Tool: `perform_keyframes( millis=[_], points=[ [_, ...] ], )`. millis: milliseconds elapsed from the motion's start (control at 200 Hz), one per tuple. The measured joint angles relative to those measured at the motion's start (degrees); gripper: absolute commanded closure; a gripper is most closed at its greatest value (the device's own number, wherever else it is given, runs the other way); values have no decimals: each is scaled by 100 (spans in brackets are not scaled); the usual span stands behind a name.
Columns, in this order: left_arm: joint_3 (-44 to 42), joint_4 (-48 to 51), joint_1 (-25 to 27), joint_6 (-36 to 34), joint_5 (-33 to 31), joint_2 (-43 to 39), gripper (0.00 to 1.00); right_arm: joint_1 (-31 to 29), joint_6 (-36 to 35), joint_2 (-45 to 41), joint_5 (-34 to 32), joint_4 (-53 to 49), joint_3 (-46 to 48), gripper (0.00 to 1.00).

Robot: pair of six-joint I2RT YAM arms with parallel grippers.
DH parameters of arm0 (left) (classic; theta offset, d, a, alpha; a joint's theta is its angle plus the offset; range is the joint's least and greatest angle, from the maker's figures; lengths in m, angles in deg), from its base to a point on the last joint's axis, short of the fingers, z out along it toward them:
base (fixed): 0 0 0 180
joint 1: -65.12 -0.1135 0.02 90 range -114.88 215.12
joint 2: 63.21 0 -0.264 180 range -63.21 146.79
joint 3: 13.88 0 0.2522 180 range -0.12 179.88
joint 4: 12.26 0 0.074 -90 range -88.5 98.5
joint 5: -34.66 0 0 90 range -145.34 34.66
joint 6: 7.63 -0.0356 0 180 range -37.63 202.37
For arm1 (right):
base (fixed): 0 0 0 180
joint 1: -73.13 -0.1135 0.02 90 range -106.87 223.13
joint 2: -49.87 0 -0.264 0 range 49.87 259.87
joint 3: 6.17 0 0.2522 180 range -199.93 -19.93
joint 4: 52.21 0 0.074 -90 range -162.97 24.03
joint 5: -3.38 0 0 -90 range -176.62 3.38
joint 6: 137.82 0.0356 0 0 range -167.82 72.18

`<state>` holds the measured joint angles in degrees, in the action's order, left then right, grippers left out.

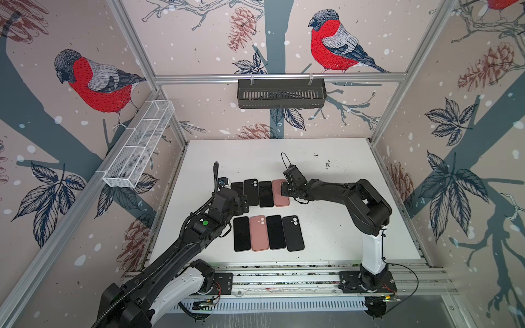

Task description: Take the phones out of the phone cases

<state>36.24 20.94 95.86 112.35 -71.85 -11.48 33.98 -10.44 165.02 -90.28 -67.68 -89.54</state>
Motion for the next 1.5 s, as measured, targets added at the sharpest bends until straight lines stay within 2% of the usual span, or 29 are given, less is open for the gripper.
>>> perform_keyframes(
  millis=[125, 225, 320, 545, 680, 836, 966, 1076, 1276, 1501],
  points=[
    [-57, -37, -2, 37, -2, -20, 2, 31, 11, -138, 0, -203, 37, 33],
    [-107, -81, -15, 125, -2, -28, 3, 44, -17, -413, -46, -446, 162, 11],
    [-160, -98, -28, 179, -7, -59, 2, 50, -179, -942, -151, -520, 417, 0],
    [-439, -267, -310, 321, -138, -487, 2, 256, -944, -2752, -750, -304, 1390, 0],
    [-619, -553, -802, 286, -356, -717, 2, 1110, -1375, -3851, -876, 87, 2140, 0],
    [-874, -1174, -1733, 55, -468, -636, 2, 2402, -1681, -4730, -769, 769, 3062, 0],
    [-1340, -2004, -2317, -251, -516, -393, 2, 3307, -1805, -4865, -520, 1447, 3676, 0],
    [-1836, -3036, -2417, -680, -667, -98, 2, 3821, -1934, -4898, -428, 2345, 4321, 0],
    [-2754, -5265, -2535, -1545, -778, 850, 2, 3919, -2321, -4658, -505, 4236, 5298, 0],
    [-3117, -7987, -2736, -2470, -245, 2258, 2, 3897, -2730, -4577, -699, 5873, 5803, 0]
  ],
)
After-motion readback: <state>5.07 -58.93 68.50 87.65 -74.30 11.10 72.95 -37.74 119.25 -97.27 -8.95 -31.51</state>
